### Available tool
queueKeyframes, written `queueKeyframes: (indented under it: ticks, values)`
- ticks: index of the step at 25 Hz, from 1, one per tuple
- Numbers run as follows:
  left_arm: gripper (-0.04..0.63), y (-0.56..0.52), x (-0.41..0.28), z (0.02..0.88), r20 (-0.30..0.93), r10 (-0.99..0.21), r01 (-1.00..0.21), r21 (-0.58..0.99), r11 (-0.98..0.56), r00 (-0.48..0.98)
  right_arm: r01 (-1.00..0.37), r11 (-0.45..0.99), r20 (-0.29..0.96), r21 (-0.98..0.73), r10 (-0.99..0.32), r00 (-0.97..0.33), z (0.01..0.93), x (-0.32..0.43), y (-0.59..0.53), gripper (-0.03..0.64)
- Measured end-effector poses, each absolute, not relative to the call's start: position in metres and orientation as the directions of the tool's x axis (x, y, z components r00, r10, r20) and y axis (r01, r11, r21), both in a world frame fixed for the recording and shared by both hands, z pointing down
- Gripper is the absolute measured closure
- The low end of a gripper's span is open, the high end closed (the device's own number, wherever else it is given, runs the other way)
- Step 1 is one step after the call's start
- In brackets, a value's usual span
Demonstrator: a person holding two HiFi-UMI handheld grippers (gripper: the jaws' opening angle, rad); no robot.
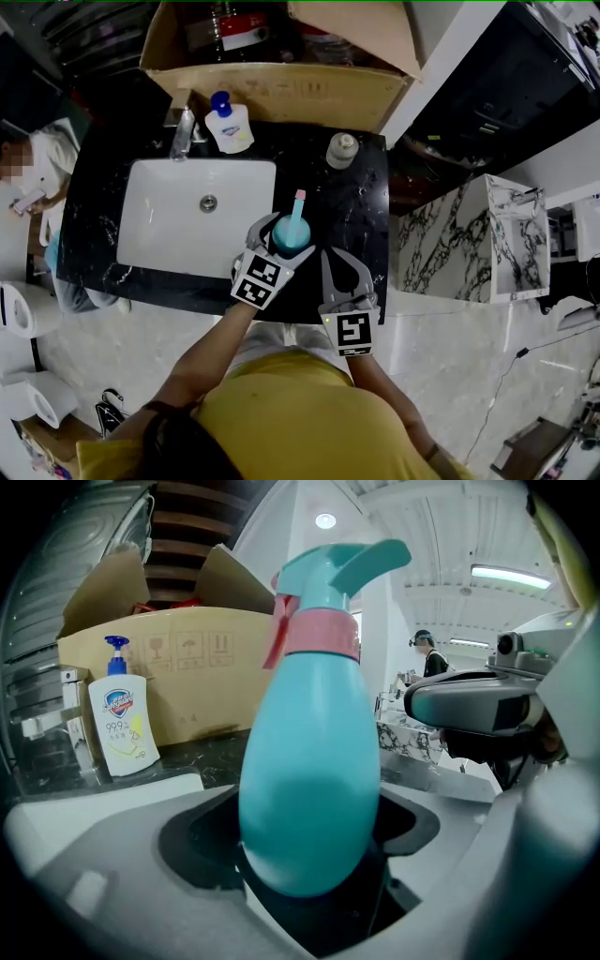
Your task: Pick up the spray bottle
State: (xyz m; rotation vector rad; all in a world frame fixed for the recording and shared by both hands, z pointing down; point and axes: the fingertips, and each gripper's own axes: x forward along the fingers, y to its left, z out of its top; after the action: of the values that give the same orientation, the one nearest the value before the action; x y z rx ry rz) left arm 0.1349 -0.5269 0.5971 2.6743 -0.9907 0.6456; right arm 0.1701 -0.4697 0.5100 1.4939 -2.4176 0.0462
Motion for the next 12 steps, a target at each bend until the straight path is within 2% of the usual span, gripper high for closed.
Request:
queueKeyframes:
  ticks: [12]
  values:
    - [0.193,-0.529,0.121,0.559,0.436,-0.603,-0.699,0.09,-0.71,0.669,-0.88,0.454,0.241,0.14,-0.878,-0.414,0.501,0.172,-0.474,0.615]
